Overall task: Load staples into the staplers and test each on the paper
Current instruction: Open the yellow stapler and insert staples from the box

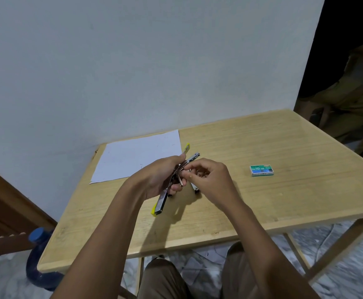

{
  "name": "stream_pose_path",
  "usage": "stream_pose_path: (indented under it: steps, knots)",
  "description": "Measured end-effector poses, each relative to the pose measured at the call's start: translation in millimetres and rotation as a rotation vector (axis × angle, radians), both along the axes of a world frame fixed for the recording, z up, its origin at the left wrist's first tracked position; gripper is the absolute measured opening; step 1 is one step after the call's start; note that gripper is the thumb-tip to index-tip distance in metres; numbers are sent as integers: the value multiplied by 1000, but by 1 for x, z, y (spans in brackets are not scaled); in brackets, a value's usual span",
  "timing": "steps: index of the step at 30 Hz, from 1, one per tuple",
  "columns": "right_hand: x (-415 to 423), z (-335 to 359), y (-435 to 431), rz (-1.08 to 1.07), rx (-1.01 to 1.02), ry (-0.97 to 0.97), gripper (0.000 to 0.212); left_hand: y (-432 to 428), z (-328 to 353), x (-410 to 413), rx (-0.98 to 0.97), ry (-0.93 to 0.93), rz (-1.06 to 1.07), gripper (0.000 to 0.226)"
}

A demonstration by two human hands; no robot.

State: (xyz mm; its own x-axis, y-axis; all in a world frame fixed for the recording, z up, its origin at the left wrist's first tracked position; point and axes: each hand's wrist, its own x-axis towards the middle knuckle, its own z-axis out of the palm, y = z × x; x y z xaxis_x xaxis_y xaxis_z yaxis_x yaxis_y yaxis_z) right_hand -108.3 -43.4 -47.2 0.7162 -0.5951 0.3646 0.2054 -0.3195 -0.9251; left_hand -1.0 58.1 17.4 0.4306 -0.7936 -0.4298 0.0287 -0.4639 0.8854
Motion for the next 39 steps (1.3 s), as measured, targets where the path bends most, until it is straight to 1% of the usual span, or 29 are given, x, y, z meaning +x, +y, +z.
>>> stream_pose_path:
  steps: [4,9,12,18,21,29,33,39]
  knots:
    - [2,-2,1,-13,-79,-38,9,-1,0,0,8,-26,-11,48]
    - [5,-15,4,-90,-8,-25,11,-4,-2,0,13,-29,66,49]
    - [4,-19,5,-65,-9,-56,17,-4,-3,1,25,-41,61,51]
    - [4,-16,-1,48,-56,-10,13,-3,-5,-1,71,-71,49,47]
    - [3,-14,-3,84,-91,-28,11,-2,-5,-1,67,-61,34,46]
    - [4,-17,3,-23,-99,-59,7,-3,-11,-3,10,41,64,50]
    - [4,-20,3,-94,-88,-62,4,-2,-10,-3,-3,57,81,48]
    - [3,-12,-5,67,13,39,8,-1,-12,-2,20,48,82,50]
